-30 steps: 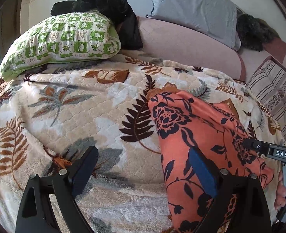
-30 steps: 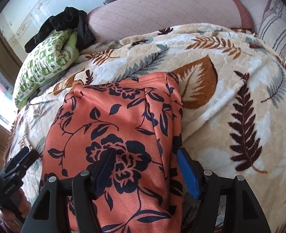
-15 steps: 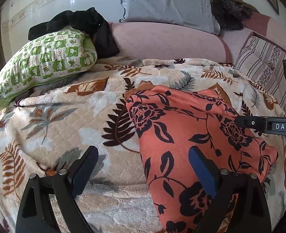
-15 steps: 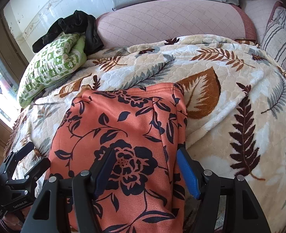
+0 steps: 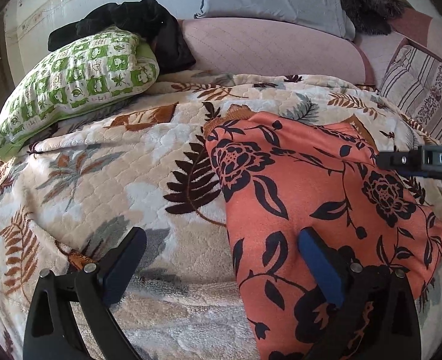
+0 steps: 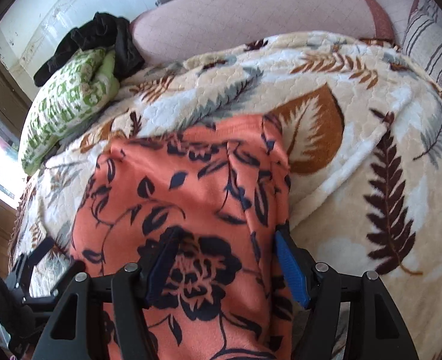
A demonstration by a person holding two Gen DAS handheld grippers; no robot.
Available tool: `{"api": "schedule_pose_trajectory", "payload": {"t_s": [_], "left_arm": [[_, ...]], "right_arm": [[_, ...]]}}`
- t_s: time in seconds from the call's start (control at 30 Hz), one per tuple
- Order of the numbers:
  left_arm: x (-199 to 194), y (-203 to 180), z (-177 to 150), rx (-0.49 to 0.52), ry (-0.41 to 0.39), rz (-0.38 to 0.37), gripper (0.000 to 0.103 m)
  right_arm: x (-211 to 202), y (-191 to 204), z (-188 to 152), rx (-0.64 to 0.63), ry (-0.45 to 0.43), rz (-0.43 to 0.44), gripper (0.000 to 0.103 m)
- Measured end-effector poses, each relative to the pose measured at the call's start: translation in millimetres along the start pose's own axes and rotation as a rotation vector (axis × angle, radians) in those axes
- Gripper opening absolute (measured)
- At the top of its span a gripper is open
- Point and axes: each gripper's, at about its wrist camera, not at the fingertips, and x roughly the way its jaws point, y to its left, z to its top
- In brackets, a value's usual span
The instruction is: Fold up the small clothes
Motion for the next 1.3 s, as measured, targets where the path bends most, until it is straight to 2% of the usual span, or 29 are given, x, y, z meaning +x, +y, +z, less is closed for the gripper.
{"api": "schedule_pose_trajectory", "payload": {"t_s": [0.1, 0.13, 0.17, 0.2, 0.23, 0.3, 0.33, 0.43, 0.6, 0.67, 0.7, 0.73, 0.8, 0.9, 1.0, 1.07, 1.1, 1.2, 1.3], "left_arm": [[1, 0, 0, -0.002, 0.0, -0.003, 0.102], [1, 0, 1, -0.002, 0.0, -0.005, 0.102], [1, 0, 1, -0.002, 0.0, -0.006, 0.102], [2, 0, 1, -0.003, 0.001, -0.007, 0.102], [2, 0, 1, -0.004, 0.0, -0.008, 0.102], [3, 0, 1, 0.0, 0.0, -0.004, 0.102], [3, 0, 1, 0.002, -0.002, -0.004, 0.102], [2, 0, 2, 0.004, -0.002, -0.007, 0.102], [-1, 0, 2, -0.001, -0.001, -0.005, 0.102], [-2, 1, 3, -0.001, 0.001, -0.014, 0.102], [-3, 2, 4, -0.009, 0.005, -0.033, 0.102], [-4, 5, 5, -0.025, 0.011, -0.059, 0.102], [-4, 12, 8, -0.071, 0.028, -0.115, 0.102], [-2, 21, 9, -0.126, 0.052, -0.151, 0.102], [-3, 24, 11, -0.132, 0.048, -0.186, 0.102], [-7, 27, 13, -0.142, 0.037, -0.227, 0.102], [-8, 28, 14, -0.14, 0.036, -0.225, 0.102], [-3, 27, 14, -0.134, 0.05, -0.209, 0.102], [6, 22, 11, -0.122, 0.089, -0.228, 0.102]], "right_arm": [[-7, 6, 22, 0.022, -0.053, 0.057, 0.069], [-4, 7, 28, 0.037, -0.045, 0.084, 0.067], [3, 11, 32, 0.04, -0.013, 0.11, 0.061], [15, 17, 36, 0.028, 0.035, 0.117, 0.031], [31, 22, 38, 0.012, 0.086, 0.096, 0.024], [63, 24, 34, 0.009, 0.159, 0.07, 0.024], [71, 22, 32, 0.02, 0.163, 0.079, 0.024], [62, 28, 34, 0.012, 0.142, 0.066, 0.025], [37, 18, 31, 0.052, 0.135, 0.145, 0.028], [18, 8, 26, 0.07, 0.096, 0.179, 0.038], [8, 2, 22, 0.071, 0.081, 0.178, 0.071], [-1, -3, 18, 0.071, 0.061, 0.177, 0.096], [-17, -17, 12, 0.085, 0.019, 0.178, 0.097], [-20, -42, 10, 0.138, 0.059, 0.221, 0.097], [-11, -61, 7, 0.169, 0.127, 0.197, 0.096], [-3, -71, 4, 0.211, 0.155, 0.238, 0.096], [2, -74, 3, 0.219, 0.176, 0.259, 0.096], [13, -79, -2, 0.209, 0.199, 0.226, 0.096], [25, -82, -7, 0.246, 0.235, 0.305, 0.096]]}}
